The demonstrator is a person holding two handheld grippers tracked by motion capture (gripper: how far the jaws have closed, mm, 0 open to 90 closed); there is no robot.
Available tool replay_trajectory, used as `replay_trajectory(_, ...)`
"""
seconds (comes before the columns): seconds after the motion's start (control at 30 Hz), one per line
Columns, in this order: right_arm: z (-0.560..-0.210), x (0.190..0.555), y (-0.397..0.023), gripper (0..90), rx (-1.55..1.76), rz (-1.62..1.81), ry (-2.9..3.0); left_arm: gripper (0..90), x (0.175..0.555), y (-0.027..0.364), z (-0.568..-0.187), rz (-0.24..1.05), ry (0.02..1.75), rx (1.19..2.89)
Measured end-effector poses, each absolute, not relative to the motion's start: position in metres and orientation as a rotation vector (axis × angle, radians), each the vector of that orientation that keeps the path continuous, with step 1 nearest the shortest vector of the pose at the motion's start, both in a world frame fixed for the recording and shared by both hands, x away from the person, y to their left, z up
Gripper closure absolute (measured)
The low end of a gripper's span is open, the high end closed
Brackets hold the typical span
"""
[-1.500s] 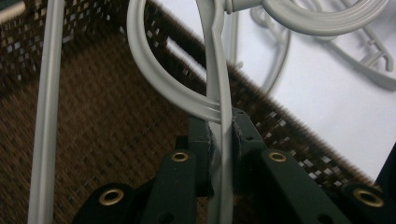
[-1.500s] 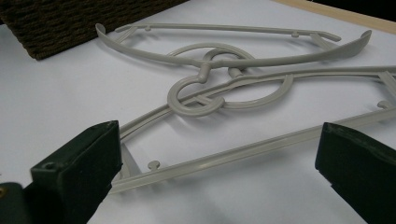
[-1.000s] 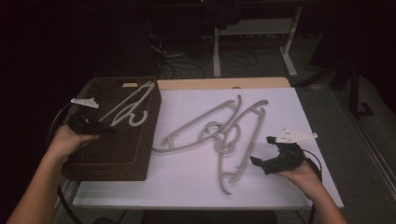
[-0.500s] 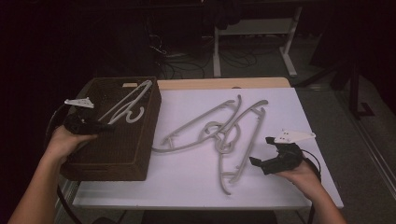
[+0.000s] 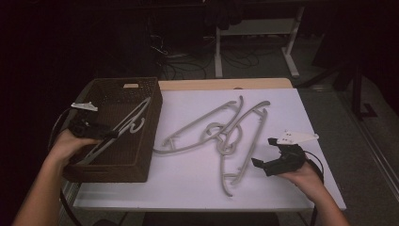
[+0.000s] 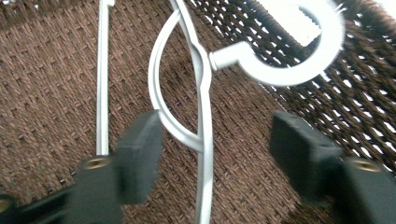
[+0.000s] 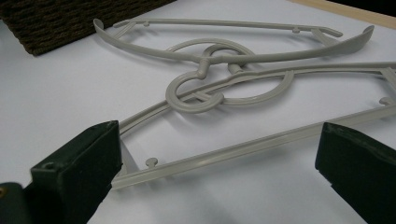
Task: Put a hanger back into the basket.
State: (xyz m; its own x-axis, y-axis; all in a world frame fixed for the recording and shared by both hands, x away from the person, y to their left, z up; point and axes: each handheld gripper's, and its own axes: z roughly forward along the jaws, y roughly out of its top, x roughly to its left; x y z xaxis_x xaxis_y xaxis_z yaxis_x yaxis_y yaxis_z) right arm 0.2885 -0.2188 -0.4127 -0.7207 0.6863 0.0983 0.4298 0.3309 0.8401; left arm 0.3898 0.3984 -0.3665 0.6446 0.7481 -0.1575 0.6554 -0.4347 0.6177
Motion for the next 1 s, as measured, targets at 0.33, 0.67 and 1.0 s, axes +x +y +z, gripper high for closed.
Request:
replay_trajectory(0.33,-0.413,0.289,-0.218,0.1,1.003,1.341,2.325,22.4,0.386,0.379,-0.337,0.238,0.994,2.144)
replay_trajectory(0.67,-0.412,0.289,-0.219,0.1,1.002,1.341,2.325,15.0,0.38,0.328,-0.307,0.233,0.881,2.079)
replay_trajectory(1.0,-0.411,0.29,-0.22,0.1,1.0,1.343,2.325,15.0,0.371,0.258,-0.292,0.21,0.755,2.072)
